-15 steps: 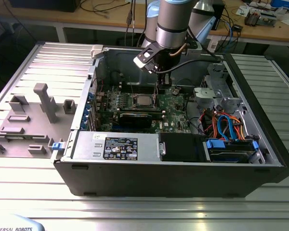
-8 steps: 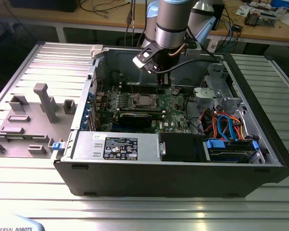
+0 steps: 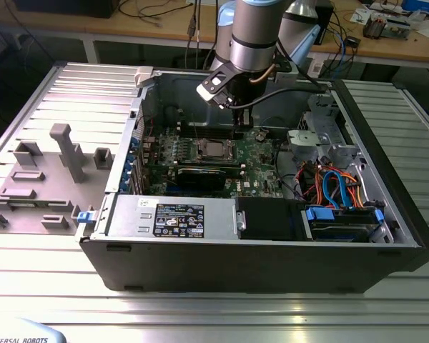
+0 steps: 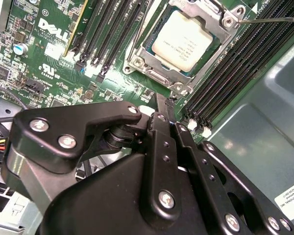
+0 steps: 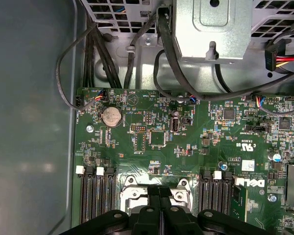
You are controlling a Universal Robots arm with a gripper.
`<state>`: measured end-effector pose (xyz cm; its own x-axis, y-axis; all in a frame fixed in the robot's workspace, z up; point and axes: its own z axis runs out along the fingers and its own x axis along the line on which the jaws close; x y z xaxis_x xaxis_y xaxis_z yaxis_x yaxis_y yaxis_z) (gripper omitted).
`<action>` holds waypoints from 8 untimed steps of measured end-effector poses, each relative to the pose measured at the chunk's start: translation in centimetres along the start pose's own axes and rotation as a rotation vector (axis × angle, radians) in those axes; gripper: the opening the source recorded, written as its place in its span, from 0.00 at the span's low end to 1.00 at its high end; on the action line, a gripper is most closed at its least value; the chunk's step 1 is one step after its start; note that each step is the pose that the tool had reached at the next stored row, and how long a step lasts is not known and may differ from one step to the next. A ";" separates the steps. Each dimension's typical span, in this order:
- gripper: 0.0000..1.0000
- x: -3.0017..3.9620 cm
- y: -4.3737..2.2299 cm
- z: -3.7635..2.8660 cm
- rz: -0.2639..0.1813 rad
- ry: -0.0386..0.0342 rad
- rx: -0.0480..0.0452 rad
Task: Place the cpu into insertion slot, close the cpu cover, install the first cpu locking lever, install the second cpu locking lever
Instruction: 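Close the cpu cover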
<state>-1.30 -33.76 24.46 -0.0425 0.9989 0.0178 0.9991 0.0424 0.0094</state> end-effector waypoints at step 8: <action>0.11 0.00 -0.01 0.00 0.000 0.0000 -0.0001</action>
<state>-1.31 -33.75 24.46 -0.0428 0.9989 0.0178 0.9990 0.0427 0.0095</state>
